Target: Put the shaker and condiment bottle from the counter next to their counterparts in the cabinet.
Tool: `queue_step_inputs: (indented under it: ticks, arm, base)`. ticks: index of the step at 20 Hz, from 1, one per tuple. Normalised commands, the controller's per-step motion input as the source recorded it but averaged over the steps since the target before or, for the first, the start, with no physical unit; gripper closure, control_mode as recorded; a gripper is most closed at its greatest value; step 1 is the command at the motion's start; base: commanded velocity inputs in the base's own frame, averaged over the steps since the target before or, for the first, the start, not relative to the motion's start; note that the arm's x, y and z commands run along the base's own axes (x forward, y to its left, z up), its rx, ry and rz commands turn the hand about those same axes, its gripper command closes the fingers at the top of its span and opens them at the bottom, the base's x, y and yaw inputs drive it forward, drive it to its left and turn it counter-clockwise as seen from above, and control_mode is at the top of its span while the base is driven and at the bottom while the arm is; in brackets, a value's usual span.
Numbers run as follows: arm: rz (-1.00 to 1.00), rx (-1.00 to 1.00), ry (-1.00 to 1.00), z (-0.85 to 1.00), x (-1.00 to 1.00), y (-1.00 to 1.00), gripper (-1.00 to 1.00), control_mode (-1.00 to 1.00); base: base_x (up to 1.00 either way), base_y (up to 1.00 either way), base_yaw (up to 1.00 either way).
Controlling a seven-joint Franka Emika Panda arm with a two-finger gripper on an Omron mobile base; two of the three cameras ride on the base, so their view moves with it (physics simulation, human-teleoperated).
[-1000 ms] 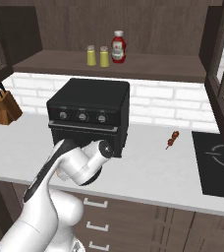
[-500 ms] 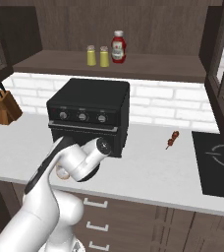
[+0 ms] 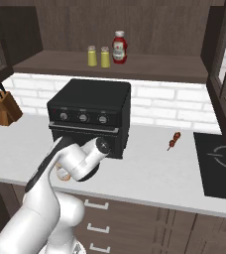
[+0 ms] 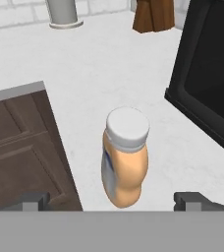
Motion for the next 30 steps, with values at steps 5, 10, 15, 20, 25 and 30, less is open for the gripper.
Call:
queue_step_inputs:
  ticks: [5,10,15,20,25,30]
  arm:
    - [-0.01,0.0,0.01,-0.15,0.04,0.1,-1.0,-1.0]
    - [0.0,0.0,0.0,-0.18,0.0,0.11,-1.0,-1.0]
    - [0.0,0.0,0.0,-0.19,0.0,0.17,-1.0,-1.0]
    - [0.0,0.0,0.0,-0.24,0.0,0.16,-1.0,-1.0]
    - [0.0,0.0,0.0,-0.3,0.0,0.17,-1.0,-1.0]
    - [0.0,0.0,0.0,-0.33,0.0,0.12,-1.0,-1.0]
  base:
    - [0.0,0.0,0.0]
    - [0.0,0.0,0.0]
    - [0.0,0.0,0.0]
    - [0.0,0.0,0.0]
    - [0.0,0.0,0.0]
    - [0.0,0.0,0.0]
